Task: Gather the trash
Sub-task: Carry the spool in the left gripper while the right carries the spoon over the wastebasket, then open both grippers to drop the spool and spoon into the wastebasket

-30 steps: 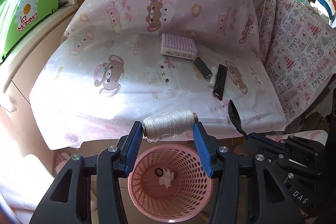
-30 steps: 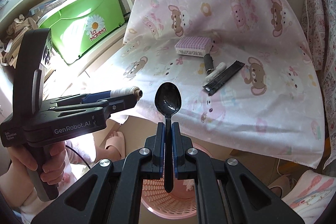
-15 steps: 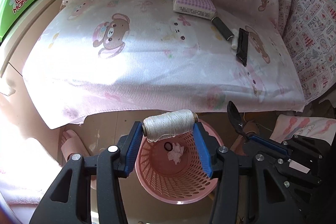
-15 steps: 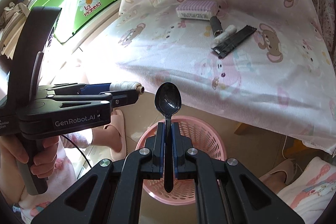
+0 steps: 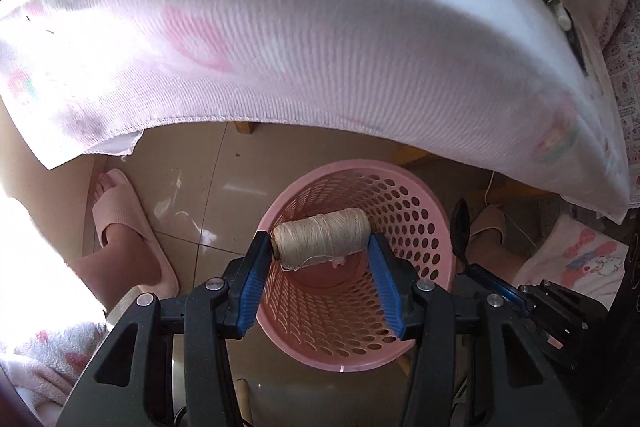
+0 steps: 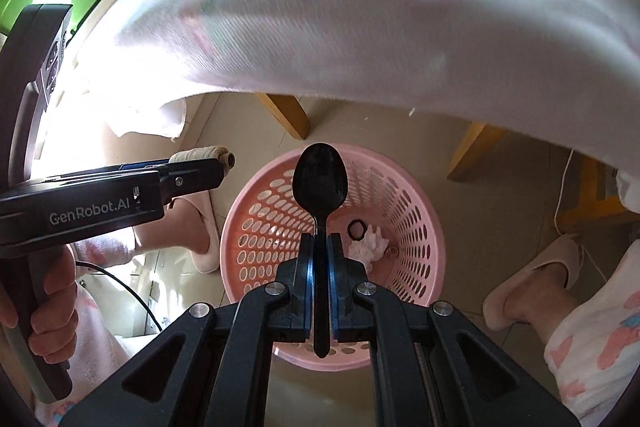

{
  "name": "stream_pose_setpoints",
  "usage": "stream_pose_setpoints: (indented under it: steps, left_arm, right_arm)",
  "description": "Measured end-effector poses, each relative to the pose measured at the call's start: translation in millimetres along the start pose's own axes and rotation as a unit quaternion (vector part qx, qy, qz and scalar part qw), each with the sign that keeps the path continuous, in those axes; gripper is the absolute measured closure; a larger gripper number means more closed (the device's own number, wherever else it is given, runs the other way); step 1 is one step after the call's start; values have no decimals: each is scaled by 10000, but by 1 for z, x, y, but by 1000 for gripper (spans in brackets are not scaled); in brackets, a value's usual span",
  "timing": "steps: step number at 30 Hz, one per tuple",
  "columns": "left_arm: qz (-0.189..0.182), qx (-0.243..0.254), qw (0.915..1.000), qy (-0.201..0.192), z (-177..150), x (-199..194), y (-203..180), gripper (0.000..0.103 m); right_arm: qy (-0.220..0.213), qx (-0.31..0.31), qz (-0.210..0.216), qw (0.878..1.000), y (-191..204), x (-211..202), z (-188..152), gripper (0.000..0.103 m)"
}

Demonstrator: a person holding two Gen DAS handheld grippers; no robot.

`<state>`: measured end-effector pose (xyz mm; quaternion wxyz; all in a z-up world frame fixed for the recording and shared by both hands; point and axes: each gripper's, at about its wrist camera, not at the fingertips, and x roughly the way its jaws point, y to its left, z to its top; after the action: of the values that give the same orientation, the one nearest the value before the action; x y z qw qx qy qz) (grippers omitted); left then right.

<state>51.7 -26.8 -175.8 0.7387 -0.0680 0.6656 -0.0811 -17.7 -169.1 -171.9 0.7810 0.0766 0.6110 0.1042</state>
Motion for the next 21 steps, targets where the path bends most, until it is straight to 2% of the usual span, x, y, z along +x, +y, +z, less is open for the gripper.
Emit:
stream_pose_setpoints:
  steps: [6,9,11,18,21]
  left_arm:
    - [128,-224,9984,502,-4,41,8,55]
    - [41,-228,9954,924,-12,64,7,55]
    - [179,-193,9934,1118,-18,79,7,55]
    - [438,-13,9899,1347,-25,96,5,55]
    - [367,-92,9885,1462,-26,104,10,54]
  right_arm:
    - [566,383,71,9976,-15,45,-3,96]
    - [794,639,114,9947,-24,63,-4,96]
    - [898,838,115,9924,-31,73,-5,96]
    - [950,1108,63,9893,-42,86,-5,96]
    - [984,1198,20,9879,-45,93,-7,96]
